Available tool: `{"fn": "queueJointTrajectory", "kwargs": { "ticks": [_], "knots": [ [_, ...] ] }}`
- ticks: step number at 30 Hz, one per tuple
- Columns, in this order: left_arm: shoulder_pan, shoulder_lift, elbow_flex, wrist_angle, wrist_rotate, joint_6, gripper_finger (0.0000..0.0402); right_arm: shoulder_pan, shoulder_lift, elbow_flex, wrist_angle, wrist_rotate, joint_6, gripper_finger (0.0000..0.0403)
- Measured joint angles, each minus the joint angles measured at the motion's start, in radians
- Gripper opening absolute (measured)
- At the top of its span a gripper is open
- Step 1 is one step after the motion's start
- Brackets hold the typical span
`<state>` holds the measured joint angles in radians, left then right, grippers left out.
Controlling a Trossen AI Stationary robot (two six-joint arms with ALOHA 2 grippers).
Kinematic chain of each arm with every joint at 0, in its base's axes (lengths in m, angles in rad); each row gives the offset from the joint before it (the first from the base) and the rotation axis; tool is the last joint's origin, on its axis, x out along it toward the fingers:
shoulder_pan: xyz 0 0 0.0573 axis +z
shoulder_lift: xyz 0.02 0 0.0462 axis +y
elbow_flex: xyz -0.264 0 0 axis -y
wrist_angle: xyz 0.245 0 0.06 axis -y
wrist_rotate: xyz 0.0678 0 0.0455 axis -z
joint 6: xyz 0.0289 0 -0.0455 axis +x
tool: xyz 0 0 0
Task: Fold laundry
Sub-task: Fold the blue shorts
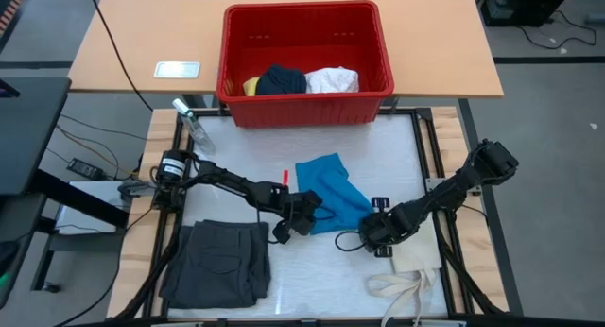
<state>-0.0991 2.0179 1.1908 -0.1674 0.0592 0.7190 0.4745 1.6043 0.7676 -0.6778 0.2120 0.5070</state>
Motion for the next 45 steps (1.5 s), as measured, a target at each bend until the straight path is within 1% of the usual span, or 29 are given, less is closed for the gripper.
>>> {"fn": "queueJointTrajectory", "kwargs": {
  "ticks": [2, 3, 5, 8, 10, 12, 15, 17, 19, 21, 24, 26, 29, 33, 36, 39, 42, 45],
  "knots": [
    [0.016, 0.001, 0.0, -0.003, 0.009, -0.036, 0.0011, -0.021, 0.005, 0.001, -0.001, -0.01, 0.025, 0.0034],
    [0.024, -0.003, 0.003, -0.012, 0.009, -0.048, 0.0011, -0.035, 0.005, 0.003, -0.001, -0.036, 0.031, 0.0019],
    [0.043, -0.032, 0.012, -0.088, 0.0, -0.067, 0.0007, -0.063, -0.006, 0.016, -0.021, -0.101, 0.064, 0.0014],
    [0.07, -0.096, 0.014, -0.207, 0.008, -0.1, 0.0004, -0.104, -0.06, 0.071, -0.08, -0.238, 0.086, 0.0007],
    [0.083, -0.17, 0.016, -0.249, 0.035, -0.103, 0.0003, -0.128, -0.131, 0.137, -0.091, -0.316, 0.067, 0.0005],
    [0.091, -0.263, 0.029, -0.269, 0.047, -0.103, 0.0003, -0.149, -0.201, 0.203, -0.134, -0.355, 0.056, 0.0004],
    [0.106, -0.388, 0.042, -0.314, 0.058, -0.103, 0.0002, -0.175, -0.288, 0.308, -0.231, -0.352, 0.019, 0.0003],
    [0.116, -0.47, 0.052, -0.31, 0.055, -0.087, 0.0002, -0.181, -0.341, 0.389, -0.325, -0.333, -0.024, 0.0002],
    [0.119, -0.544, 0.067, -0.302, 0.052, -0.041, 0.0001, -0.178, -0.36, 0.46, -0.413, -0.315, -0.098, 0.0002],
    [0.117, -0.589, 0.089, -0.295, 0.056, -0.014, 0.0001, -0.16, -0.358, 0.522, -0.446, -0.311, -0.19, 0.0002],
    [0.114, -0.591, 0.132, -0.296, 0.059, -0.004, 0.0001, -0.147, -0.345, 0.606, -0.469, -0.273, -0.334, 0.0002],
    [0.112, -0.58, 0.153, -0.277, 0.057, 0.003, 0.0001, -0.16, -0.318, 0.651, -0.468, -0.217, -0.413, 0.0001],
    [0.111, -0.551, 0.161, -0.163, 0.07, 0.005, 0.0001, -0.203, -0.262, 0.712, -0.467, -0.158, -0.548, 0.0001],
    [0.112, -0.508, 0.159, -0.045, 0.136, -0.009, 0.0, -0.257, -0.194, 0.787, -0.464, -0.134, -0.696, 0.0],
    [0.117, -0.482, 0.161, -0.009, 0.182, -0.03, 0.0, -0.276, -0.145, 0.833, -0.462, -0.099, -0.764, 0.0],
    [0.12, -0.449, 0.159, -0.007, 0.221, -0.055, 0.0, -0.284, -0.124, 0.877, -0.452, -0.095, -0.813, 0.0],
    [0.141, -0.435, 0.159, 0.007, 0.269, -0.085, 0.0, -0.286, -0.115, 0.889, -0.421, -0.101, -0.842, 0.0],
    [0.169, -0.43, 0.16, 0.002, 0.272, -0.115, 0.0, -0.294, -0.115, 0.889, -0.412, -0.113, -0.859, 0.0]
  ]
}}
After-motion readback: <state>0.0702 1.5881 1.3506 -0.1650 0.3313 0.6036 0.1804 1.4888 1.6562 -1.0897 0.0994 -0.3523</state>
